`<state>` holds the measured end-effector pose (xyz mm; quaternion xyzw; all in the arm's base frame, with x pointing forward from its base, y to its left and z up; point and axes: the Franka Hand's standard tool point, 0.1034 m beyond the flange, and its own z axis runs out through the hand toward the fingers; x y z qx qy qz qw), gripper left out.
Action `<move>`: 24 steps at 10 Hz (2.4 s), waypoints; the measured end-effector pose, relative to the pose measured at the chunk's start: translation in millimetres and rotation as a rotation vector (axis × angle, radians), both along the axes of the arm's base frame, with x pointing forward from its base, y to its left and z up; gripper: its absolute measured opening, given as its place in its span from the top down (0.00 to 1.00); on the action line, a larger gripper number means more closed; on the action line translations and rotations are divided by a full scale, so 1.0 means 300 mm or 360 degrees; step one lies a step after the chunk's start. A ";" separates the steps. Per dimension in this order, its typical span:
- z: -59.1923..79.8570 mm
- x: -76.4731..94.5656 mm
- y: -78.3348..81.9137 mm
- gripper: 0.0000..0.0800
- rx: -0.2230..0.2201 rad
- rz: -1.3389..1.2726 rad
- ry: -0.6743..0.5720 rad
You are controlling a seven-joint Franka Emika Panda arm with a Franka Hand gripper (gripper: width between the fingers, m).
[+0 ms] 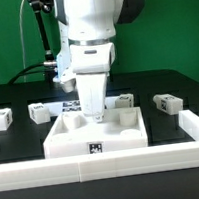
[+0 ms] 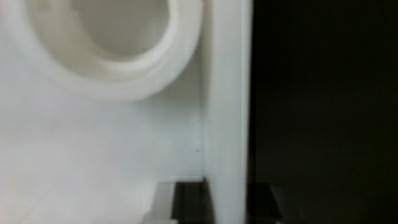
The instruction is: Assemble one leg
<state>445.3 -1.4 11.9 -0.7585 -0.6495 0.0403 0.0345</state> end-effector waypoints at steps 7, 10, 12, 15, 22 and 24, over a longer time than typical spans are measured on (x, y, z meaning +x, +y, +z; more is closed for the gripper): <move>-0.005 0.037 0.034 0.92 -0.0027 0.0292 -0.0041; -0.008 0.072 0.111 0.92 -0.0012 0.0279 -0.0060; -0.008 0.107 0.149 0.92 0.0000 0.0289 -0.0078; -0.008 0.143 0.210 0.92 0.0017 0.0278 -0.0102; -0.007 0.146 0.220 0.60 0.0012 0.0217 -0.0101; -0.007 0.146 0.219 0.25 0.0012 0.0216 -0.0101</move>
Offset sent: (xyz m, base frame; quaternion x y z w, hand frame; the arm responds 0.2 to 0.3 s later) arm 0.0084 0.0134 -0.0115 -0.0196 -0.0483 -0.0701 0.9962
